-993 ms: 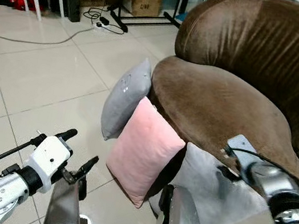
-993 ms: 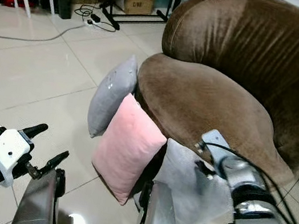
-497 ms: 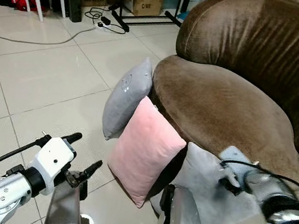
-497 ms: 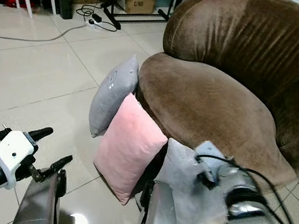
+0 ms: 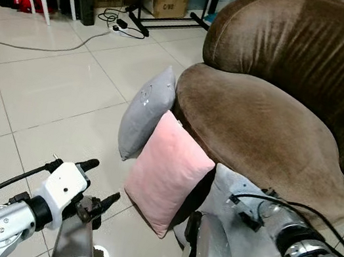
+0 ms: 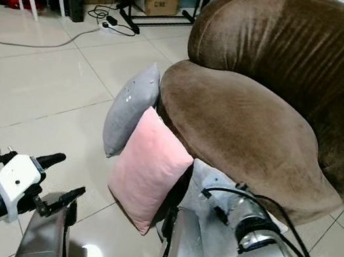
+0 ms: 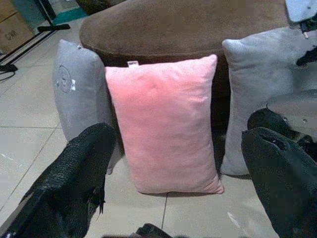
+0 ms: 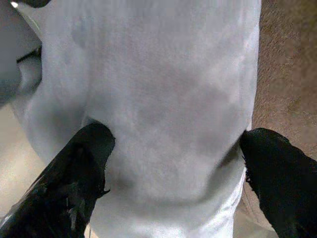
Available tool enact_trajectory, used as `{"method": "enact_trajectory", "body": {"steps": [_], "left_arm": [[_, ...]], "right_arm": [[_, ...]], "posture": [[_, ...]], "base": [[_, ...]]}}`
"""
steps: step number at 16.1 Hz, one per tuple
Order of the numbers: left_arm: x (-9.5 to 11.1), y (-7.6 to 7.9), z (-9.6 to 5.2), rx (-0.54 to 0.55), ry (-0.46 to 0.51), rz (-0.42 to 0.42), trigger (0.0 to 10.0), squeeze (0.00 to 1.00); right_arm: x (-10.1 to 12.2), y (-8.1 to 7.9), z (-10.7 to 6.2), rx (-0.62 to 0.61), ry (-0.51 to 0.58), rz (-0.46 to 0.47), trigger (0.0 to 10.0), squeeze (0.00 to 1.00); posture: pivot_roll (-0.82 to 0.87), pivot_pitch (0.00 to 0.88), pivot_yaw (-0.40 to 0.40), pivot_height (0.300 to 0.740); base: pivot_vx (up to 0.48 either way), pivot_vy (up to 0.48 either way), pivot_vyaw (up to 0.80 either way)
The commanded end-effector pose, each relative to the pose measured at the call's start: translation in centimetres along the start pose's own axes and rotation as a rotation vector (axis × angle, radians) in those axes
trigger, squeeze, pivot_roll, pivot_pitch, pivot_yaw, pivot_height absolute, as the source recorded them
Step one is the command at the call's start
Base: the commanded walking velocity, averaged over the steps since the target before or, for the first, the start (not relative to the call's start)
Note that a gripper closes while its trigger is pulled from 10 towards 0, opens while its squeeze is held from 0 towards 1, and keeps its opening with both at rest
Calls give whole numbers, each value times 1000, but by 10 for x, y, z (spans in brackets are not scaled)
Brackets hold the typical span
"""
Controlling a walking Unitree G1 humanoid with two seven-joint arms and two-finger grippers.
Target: Move the pillow to the sofa from floor
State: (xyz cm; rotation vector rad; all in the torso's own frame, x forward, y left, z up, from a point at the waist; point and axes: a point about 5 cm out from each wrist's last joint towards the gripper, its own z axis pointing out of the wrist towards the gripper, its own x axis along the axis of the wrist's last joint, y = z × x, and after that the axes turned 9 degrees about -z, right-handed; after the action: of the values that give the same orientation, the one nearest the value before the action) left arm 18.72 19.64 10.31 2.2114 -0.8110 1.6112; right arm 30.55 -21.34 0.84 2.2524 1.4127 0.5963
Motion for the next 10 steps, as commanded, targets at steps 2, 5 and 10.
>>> {"method": "enact_trajectory", "body": {"steps": [2,5,10], "left_arm": [[3,1,-3,-8,3,4,10000,0],[2,1,-6,-10,-9,4,10000,0],[2,3,-7,-25,-18,-4,10000,0]], "right_arm": [[-5,-3,1,-15,-22,41,10000,0],[-5,-6,2,-57,-17,93,0,0],[0,-10,3,-51,0,114,0,0]], "posture": [[75,0,-60,475],[82,0,-60,475],[83,0,-62,475]], "base": [[0,0,0],[0,0,0],[0,0,0]]}}
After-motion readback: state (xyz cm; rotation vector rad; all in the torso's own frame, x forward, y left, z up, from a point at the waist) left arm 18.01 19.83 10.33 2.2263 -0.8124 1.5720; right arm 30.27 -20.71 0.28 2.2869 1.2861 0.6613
